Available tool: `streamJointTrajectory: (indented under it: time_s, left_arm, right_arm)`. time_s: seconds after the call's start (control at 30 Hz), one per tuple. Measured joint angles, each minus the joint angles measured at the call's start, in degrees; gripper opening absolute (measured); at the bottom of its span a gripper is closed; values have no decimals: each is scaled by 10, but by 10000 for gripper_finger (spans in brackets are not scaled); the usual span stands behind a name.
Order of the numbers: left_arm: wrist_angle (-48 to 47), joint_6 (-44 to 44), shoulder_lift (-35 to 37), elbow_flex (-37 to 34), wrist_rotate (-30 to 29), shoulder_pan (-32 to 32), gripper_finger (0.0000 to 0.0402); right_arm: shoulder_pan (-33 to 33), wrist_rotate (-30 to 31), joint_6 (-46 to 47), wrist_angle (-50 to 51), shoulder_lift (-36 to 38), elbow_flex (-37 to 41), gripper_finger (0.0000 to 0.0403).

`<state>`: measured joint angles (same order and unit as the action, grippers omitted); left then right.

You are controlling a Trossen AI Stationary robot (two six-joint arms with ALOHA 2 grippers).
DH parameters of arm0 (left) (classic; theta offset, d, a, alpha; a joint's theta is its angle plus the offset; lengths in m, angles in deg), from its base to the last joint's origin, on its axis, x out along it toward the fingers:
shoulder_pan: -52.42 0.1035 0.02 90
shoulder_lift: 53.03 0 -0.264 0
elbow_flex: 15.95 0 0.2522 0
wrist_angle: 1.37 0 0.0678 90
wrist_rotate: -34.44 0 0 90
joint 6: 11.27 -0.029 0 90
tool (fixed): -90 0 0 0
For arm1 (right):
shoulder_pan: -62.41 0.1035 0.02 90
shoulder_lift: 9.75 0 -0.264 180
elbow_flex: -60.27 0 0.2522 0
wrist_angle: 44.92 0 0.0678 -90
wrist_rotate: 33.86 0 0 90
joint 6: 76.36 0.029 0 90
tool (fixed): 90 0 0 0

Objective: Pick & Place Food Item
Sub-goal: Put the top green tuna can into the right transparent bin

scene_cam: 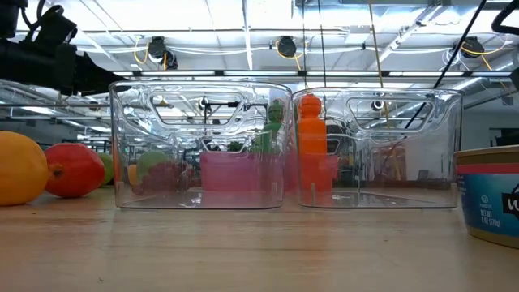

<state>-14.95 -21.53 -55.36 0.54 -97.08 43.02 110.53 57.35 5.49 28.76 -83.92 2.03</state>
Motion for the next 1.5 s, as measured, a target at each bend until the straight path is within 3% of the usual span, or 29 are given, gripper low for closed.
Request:
streamJointTrajectory:
  time_s: [0.37,0.53,0.87,1.2,1.5]
  left_arm:
    - [0,0,0,0,0,0,273]
    - [0,0,0,0,0,0,273]
    - [0,0,0,0,0,0,273]
    - [0,0,0,0,0,0,273]
    - [0,0,0,0,0,0,273]
  right_arm:
    - [0,36,-31,-70,18,-16,322]
    - [-1,65,-36,-5,2,-16,322]
    - [-23,32,-37,17,4,-2,322]
    - [-23,57,-83,-70,36,-9,322]
    - [-24,66,-90,-66,21,29,322]
